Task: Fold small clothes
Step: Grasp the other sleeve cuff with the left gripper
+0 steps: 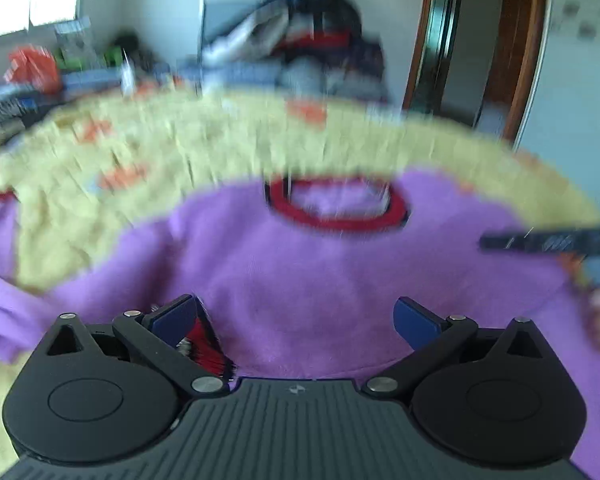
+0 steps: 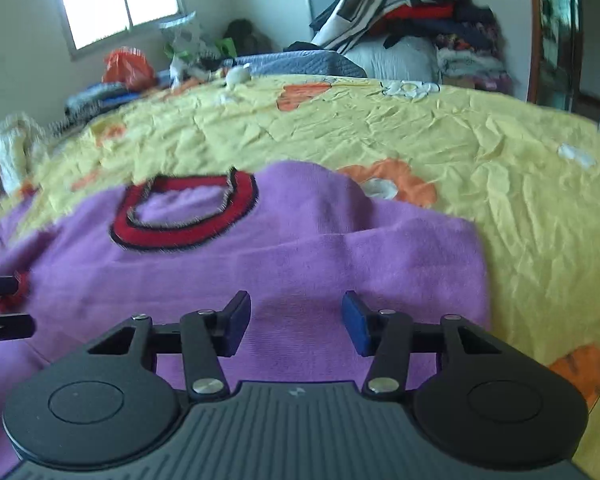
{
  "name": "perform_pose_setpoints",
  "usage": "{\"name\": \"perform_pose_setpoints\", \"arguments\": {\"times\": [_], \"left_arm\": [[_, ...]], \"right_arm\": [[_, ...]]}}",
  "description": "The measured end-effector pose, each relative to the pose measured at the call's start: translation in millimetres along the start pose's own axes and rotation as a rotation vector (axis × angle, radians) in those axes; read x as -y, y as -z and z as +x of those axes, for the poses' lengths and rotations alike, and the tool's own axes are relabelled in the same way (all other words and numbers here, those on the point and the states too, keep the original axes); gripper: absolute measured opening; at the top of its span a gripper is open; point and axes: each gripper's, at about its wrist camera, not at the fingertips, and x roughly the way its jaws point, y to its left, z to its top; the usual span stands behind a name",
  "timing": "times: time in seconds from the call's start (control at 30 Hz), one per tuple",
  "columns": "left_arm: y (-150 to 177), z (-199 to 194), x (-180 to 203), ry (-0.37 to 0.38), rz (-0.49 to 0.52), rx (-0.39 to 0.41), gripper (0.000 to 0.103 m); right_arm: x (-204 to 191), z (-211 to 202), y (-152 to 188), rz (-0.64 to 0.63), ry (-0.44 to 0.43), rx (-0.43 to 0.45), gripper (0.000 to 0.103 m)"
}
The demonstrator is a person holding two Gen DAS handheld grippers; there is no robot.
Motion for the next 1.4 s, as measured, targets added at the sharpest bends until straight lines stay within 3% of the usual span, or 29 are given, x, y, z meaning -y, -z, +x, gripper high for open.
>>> {"name": "perform_pose_setpoints", "arguments": {"times": [0.03, 0.1, 0.13, 0.2, 0.27, 0.4, 0.5, 0.57, 0.67, 0.77, 0.83, 0.9, 0.97, 1.0, 1.13, 1.2, 1.3, 1.4], "left_arm": [[5, 6, -4, -0.033, -0.017, -0.034, 0.103], [18, -1, -15, -0.073, -0.021, -0.012, 0.103], [26, -8, -21, -0.076, -0.026, 0.005, 0.103], [37, -22, -32, -0.066, -0.049, 0.011, 0.103], [44, -39, -41, -0.012, -0.087, 0.014, 0.103], [41, -62, -53, 0.189, -0.177, 0.153, 0.103], [23, -30, -41, 0.296, -0.173, 0.100, 0.103], [20, -4, -35, 0.262, -0.155, 0.009, 0.103], [25, -14, -28, 0.215, -0.073, -0.006, 0.103], [40, -40, -44, 0.179, -0.130, -0.008, 0.103], [51, -68, -73, 0.135, -0.231, 0.072, 0.103], [57, -88, -116, 0.060, -0.354, 0.169, 0.103], [59, -96, -165, 0.047, -0.452, 0.267, 0.103], [55, -95, -189, 0.037, -0.483, 0.270, 0.103], [5, -62, -264, -0.162, -0.465, 0.074, 0.103], [-18, -42, -300, -0.144, -0.462, 0.030, 0.103], [-49, -6, -338, -0.128, -0.471, -0.042, 0.103], [-67, 21, -368, -0.042, -0.522, -0.073, 0.103]], "right_arm": [[0, 2, 0, -0.025, 0.030, -0.004, 0.048], [4, 3, 2, -0.048, 0.063, 0.000, 0.047], [6, 6, 2, -0.062, 0.111, -0.005, 0.047], [13, 7, 0, -0.045, 0.107, -0.003, 0.049], [13, 3, -3, -0.019, 0.100, 0.004, 0.050], [-1, -8, -8, 0.017, 0.017, 0.057, 0.050], [-12, 3, -10, 0.020, 0.002, 0.031, 0.050], [-14, 12, -7, 0.015, 0.028, 0.000, 0.050], [-9, 13, -1, -0.001, 0.037, 0.007, 0.051], [-10, 10, 0, -0.012, 0.046, 0.000, 0.052], [-16, 5, 1, -0.011, 0.072, -0.013, 0.058], [-23, -8, 6, 0.052, 0.060, -0.011, 0.075], [-33, -23, 18, 0.131, -0.014, 0.000, 0.076], [-42, -30, 25, 0.162, -0.043, 0.005, 0.076], [-83, -49, 62, 0.196, -0.124, 0.078, 0.086], [-97, -52, 78, 0.182, -0.157, 0.127, 0.092], [-105, -59, 81, 0.139, -0.150, 0.184, 0.092], [-95, -54, 80, 0.201, -0.157, 0.176, 0.093]]}}
